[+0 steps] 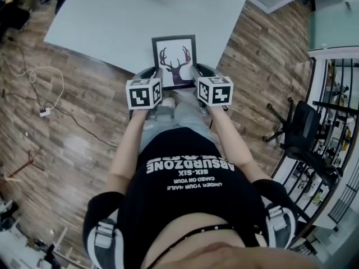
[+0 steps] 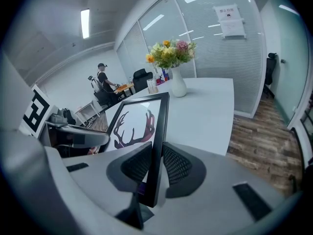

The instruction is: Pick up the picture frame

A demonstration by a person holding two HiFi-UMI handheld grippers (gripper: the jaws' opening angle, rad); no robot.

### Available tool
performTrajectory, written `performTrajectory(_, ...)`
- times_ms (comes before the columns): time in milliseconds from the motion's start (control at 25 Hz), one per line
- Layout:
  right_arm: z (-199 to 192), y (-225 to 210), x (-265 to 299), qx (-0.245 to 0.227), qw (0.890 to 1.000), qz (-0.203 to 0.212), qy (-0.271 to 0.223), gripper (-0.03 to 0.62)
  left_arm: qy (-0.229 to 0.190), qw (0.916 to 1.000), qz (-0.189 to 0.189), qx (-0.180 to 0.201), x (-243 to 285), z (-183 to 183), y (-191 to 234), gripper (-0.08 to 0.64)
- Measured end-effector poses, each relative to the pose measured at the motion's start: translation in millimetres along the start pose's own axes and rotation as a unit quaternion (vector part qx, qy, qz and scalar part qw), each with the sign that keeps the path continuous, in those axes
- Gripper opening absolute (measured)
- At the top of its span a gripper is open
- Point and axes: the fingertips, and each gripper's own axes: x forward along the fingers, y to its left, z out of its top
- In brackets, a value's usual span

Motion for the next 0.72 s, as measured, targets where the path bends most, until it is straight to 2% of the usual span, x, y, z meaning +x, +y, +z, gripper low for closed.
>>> performTrajectory(360,24,17,-30,-0.021,0.998,-0.012,-0.054,0.084,-0.048,0.9987,-0.001,0.017,-30,23,-10,0.094)
performTrajectory(720,43,31,-58,-0.023,0.994,-0.012,-0.110,0.084,-0.094,0.9953,-0.006,0.025,-61,43,-20,0.091)
